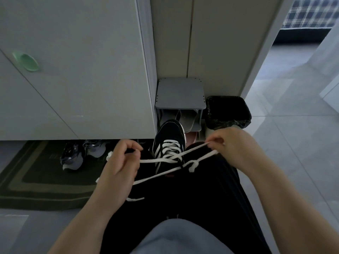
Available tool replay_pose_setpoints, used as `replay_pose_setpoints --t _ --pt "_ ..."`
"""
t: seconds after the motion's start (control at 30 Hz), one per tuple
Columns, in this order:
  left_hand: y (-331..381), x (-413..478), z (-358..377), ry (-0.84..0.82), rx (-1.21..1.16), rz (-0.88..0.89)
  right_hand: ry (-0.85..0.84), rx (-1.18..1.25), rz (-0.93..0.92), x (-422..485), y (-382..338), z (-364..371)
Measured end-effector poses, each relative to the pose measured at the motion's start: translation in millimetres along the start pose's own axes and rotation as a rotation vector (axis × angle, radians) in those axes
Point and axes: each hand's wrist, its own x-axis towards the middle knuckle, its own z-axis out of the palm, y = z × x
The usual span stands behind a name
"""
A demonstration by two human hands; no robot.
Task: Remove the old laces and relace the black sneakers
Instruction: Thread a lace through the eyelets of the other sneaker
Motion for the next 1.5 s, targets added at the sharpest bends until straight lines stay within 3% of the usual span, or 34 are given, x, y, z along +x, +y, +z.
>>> replay_pose_setpoints --t 0.07,0.13,0.23,0.33,0.4,0.5,0.57,0.63,0.7,0.73,0.8,0.93,1.07,1.17,1.3,1.37,1.43,1.5 --pt "-1.9 2.9 -1.2 -0.113 0.393 0.146 0.155 -0.068 0.024 -1.1 6.2 -8.8" --pt "-2.7 5.2 7.6 -0.202 0.581 0.221 0.215 0.049 0.060 -1.6 8.8 -15.9" --pt "-11.4 10.1 31.8 -0.186 0.792 0.300 0.162 0.294 0.103 -5.3 5.4 -23.7" --pt "-19.9 12.9 50.9 -0.159 0.912 0.269 0.102 0.438 0.119 -14.1 -0.4 -31.7" --pt "-25.2 12.7 56.7 -0.141 0.880 0.272 0.063 0.524 0.140 -18.2 -1.2 -37.0" --pt "-20.9 10.9 50.5 -0.019 0.534 0.286 -0.068 0.695 0.153 -20.1 0.0 -38.6" --pt "-8.5 9.6 39.2 0.036 0.107 0.120 -0.143 0.851 0.136 -20.5 -0.8 -33.9" --pt "6.7 8.7 25.8 0.051 -0.473 -0.024 -0.188 1.086 0.146 -19.4 -2.6 -24.4" --pt "12.8 6.6 13.4 0.054 -0.733 -0.052 -0.201 1.302 0.199 -19.2 -5.3 -12.8" --pt "12.5 5.6 9.8 0.051 -0.708 -0.063 -0.197 1.375 0.232 -20.0 -7.0 -6.7" --pt "5.9 2.0 8.9 0.034 -0.427 -0.098 -0.191 1.390 0.279 -22.7 -9.0 5.7" --pt "-12.6 -8.3 16.0 -0.164 0.404 -0.004 -0.145 0.960 0.288 -29.5 -7.8 19.8" --pt "-12.6 -9.0 17.2 -0.223 0.699 0.057 -0.158 0.699 0.262 -29.5 -6.5 24.8" --pt "-11.1 -7.6 11.2 -0.182 0.715 0.101 -0.165 0.752 0.301 -29.2 -7.6 27.0" --pt "-16.2 -6.7 4.9 -0.193 0.745 0.109 -0.182 1.326 0.341 -27.7 -13.4 27.7" --pt "-21.2 -7.0 3.8 -0.177 0.694 0.136 -0.225 1.449 0.319 -27.1 -15.2 31.3" --pt "-21.6 -8.1 3.6 -0.067 0.518 0.148 -0.249 1.419 0.306 -26.6 -15.7 37.6" --pt "-12.1 -8.6 3.4 0.027 0.091 -0.017 -0.235 1.294 0.315 -26.8 -16.6 43.9"
